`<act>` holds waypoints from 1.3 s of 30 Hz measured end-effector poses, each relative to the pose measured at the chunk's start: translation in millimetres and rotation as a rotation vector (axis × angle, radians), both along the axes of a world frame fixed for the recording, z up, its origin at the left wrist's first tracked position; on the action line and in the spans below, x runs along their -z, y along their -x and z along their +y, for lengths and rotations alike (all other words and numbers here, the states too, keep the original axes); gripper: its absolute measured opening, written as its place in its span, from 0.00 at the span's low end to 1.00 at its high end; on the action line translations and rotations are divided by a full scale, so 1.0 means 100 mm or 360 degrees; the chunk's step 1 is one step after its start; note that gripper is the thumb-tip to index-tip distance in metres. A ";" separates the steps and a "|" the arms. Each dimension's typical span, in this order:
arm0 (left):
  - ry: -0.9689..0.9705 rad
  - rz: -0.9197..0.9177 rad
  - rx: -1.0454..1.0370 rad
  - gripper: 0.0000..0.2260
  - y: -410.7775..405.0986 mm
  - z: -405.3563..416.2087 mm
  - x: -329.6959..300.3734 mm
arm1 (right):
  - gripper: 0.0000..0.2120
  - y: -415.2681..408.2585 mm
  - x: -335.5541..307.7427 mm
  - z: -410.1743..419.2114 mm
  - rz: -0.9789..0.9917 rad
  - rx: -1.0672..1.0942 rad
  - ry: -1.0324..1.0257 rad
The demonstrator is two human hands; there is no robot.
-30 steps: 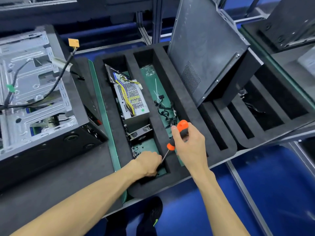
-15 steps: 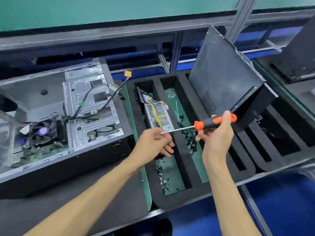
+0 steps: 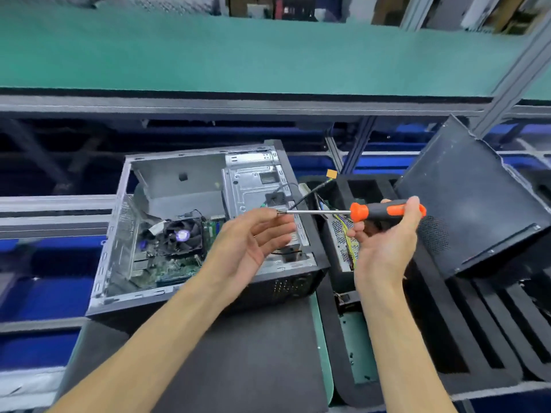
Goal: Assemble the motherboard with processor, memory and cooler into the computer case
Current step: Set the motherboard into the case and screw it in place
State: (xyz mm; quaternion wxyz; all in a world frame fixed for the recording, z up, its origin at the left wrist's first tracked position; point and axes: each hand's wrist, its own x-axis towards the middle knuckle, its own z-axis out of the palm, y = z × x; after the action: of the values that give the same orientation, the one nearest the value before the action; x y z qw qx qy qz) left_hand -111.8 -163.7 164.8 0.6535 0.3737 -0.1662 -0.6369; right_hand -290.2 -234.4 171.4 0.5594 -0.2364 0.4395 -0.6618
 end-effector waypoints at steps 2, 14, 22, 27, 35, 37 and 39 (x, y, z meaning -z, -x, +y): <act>0.0041 -0.0013 -0.0013 0.02 -0.23 0.07 0.00 | 0.16 -0.21 -0.02 0.03 0.0030 -0.0034 0.0038; 0.0063 -0.0423 -0.0112 0.04 -1.25 0.39 0.00 | 0.17 -1.18 -0.07 0.22 0.0188 -0.0192 0.0145; 0.0028 -0.0686 -0.0188 0.08 -1.65 0.42 -0.05 | 0.17 -1.58 -0.05 0.27 0.0136 -0.0275 0.0095; 0.0012 -0.0597 -0.0240 0.06 -1.75 0.35 -0.03 | 0.16 -1.69 0.02 0.23 0.0054 -0.0314 0.0053; 0.0034 -0.0579 -0.0217 0.10 -1.90 0.16 0.04 | 0.14 -1.82 0.09 0.03 -0.0028 -0.0301 -0.0098; -0.0006 -0.0533 -0.0248 0.15 -1.96 0.10 0.07 | 0.14 -1.83 0.09 -0.04 -0.0049 -0.0289 -0.0105; -0.0081 -0.0588 -0.0295 0.16 -2.03 0.05 0.11 | 0.15 -1.82 0.10 -0.12 -0.0043 -0.0298 -0.0078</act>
State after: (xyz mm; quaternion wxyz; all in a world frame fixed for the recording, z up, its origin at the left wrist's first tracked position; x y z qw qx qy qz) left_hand 90.8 -159.0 153.4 0.6581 0.5142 -0.2319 -0.4987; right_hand -108.6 -246.8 161.6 0.6303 -0.2538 0.4241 -0.5987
